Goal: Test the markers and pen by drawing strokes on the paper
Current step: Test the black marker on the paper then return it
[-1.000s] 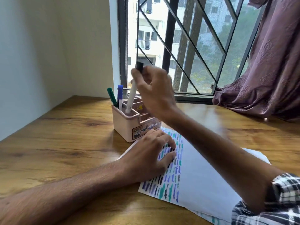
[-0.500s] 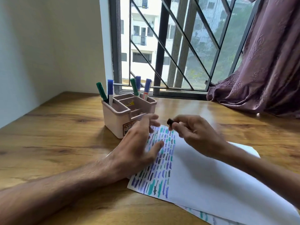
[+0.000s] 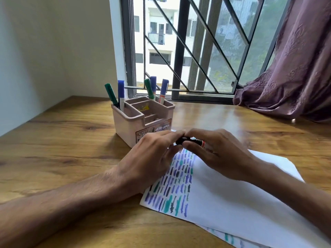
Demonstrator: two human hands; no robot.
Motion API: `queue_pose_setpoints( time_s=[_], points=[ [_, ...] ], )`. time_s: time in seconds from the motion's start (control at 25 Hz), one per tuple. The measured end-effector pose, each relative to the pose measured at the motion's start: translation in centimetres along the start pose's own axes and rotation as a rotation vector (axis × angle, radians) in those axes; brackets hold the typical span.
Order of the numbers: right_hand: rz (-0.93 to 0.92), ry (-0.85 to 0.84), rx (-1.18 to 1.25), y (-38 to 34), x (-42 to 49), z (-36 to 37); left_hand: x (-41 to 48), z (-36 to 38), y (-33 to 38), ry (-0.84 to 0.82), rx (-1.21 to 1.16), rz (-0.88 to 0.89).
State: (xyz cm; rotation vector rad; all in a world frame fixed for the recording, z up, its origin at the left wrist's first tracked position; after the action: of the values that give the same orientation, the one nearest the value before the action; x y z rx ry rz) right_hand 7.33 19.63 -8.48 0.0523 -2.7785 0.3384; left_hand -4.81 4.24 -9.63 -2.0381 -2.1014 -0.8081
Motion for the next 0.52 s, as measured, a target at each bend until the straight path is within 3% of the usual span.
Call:
queue_pose_setpoints(
  time_s=[0.12,0.24,0.32,0.52],
  points=[
    [0.078,-0.012,0.156,1.3,-0.1,-0.8,0.0,0.0,-0.4,0.018,-0.017,-0.033],
    [0.270,0.044,0.752,2.9,0.2,-2.1,-0.1,0.3,-0.8,-0.005,-0.053,-0.119],
    [0.352,0.095,0.987,4.2,0.1,-3.0,0.0,0.7,-0.7,-0.056,-0.046,-0.135],
    [0.367,0.064,1.391,5.8,-0.3,-3.1,0.0,0.7,-0.9,-0.097,-0.022,-0.144]
  ],
)
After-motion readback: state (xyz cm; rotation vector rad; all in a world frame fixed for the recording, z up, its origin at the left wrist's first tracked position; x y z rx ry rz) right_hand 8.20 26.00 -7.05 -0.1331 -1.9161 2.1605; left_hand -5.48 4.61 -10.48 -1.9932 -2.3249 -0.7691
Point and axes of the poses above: each hand's wrist, its own x-axis towards the middle knuckle, its own z-axis out of the palm, y = z × x, the point moved 2 cm from there along x, towards the middle knuckle, and after that the axes turned 10 degrees about -y, right-handed, at the moved point
